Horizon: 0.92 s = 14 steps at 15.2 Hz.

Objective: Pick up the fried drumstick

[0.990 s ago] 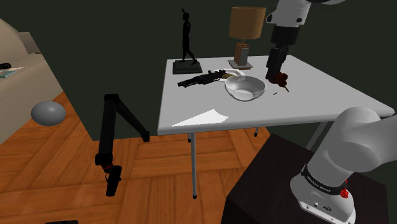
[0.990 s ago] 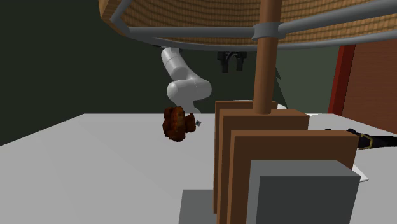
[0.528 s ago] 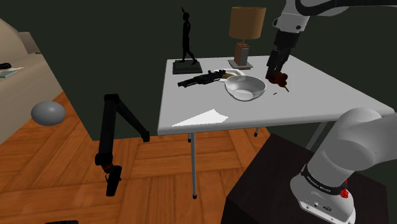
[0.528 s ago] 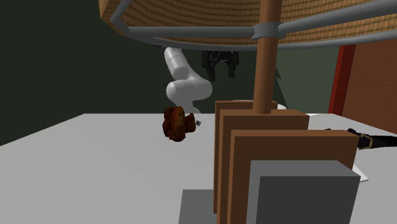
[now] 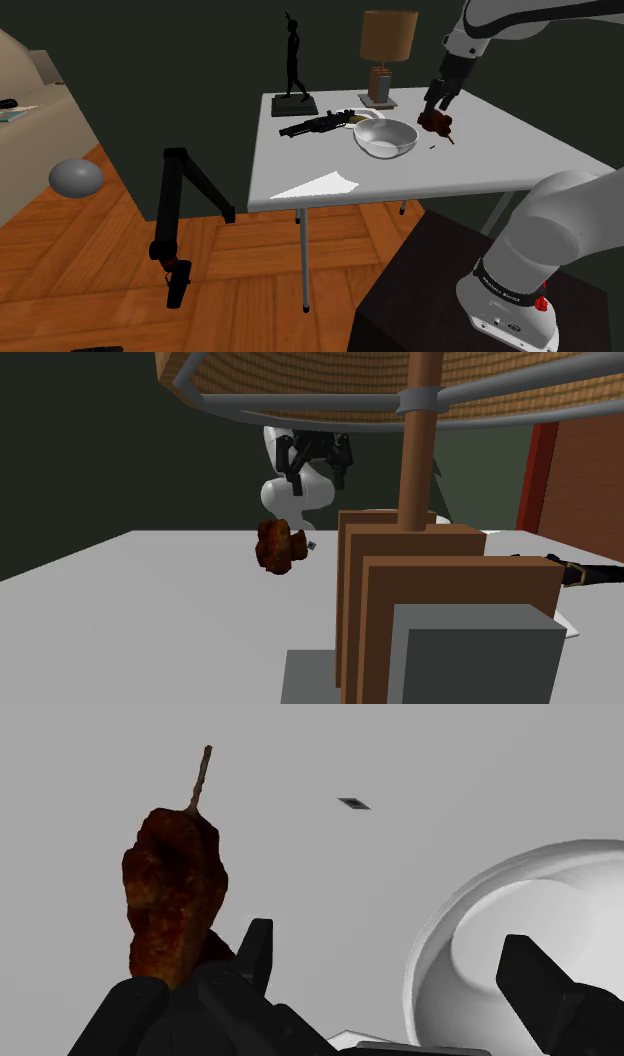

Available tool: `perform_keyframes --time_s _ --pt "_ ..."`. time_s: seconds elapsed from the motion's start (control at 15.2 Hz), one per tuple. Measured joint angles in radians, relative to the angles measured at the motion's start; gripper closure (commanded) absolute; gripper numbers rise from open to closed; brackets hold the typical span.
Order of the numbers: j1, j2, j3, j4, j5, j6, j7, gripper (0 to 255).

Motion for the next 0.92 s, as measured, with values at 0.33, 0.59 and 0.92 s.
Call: perform_keyframes --time_s 0.33,0.59,0.92 --pt "-0.029 0.090 -0.104 0.025 -0.008 0.122 -0.047 0" --pt "-0.037 0.153 -0.170 0.043 0.004 0.203 -0.077 0" --pt "-0.038 0.177 -0.195 0.001 0.005 0.272 -0.093 0"
